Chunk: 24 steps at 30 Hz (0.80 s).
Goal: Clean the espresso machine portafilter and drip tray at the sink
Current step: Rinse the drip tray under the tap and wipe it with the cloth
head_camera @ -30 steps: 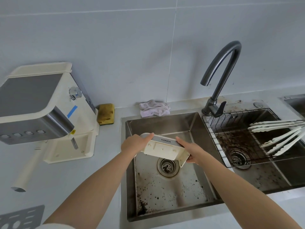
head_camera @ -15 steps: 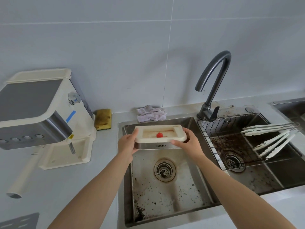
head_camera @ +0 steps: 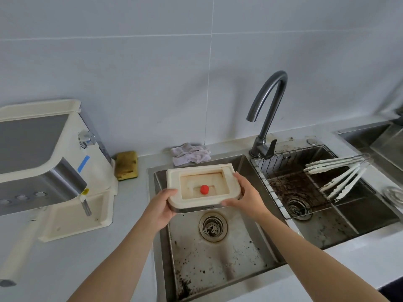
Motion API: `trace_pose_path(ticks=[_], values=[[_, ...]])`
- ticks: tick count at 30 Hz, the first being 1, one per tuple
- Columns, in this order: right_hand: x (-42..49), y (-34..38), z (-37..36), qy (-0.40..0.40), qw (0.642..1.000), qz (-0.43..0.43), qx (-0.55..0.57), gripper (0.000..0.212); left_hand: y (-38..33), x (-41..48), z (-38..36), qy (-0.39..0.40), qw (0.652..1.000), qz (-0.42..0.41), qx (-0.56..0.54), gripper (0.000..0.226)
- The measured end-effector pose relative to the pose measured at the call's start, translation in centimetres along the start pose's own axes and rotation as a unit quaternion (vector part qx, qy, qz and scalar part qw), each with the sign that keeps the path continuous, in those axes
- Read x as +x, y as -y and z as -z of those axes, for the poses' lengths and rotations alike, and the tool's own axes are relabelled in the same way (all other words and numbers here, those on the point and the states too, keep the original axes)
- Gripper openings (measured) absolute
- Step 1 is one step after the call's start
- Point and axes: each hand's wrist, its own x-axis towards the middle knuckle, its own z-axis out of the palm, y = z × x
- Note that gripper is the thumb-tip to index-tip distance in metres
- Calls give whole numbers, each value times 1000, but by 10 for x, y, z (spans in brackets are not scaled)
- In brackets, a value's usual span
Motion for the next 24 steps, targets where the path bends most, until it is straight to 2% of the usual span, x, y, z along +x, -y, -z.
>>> trace_pose_path(ticks=[5,7,9,12,15,19,24], values=[[3,1,5,11,1000,0,19,94,2,4,-4,-18,1000,-23,8,35],[8,3,10,6,997,-13,79,88,3,6,-8,-28,999,-33,-1,37],[17,6,20,-28,989,-41,138,83,4,6,-13,-30,999,-39,-14,27],[38,11,48,-95,961,-104,239,67,5,8,-25,-26,998,-53,-19,16],[62,16,81,-97,911,-159,368,57,7,12,-36,-34,996,-70,-34,15],[92,18,118,-82,886,-222,399,62,15,17,-52,-49,993,-88,-61,15],[118,22,136,-56,872,-238,424,24,26,17,-67,-62,990,-110,-68,15]])
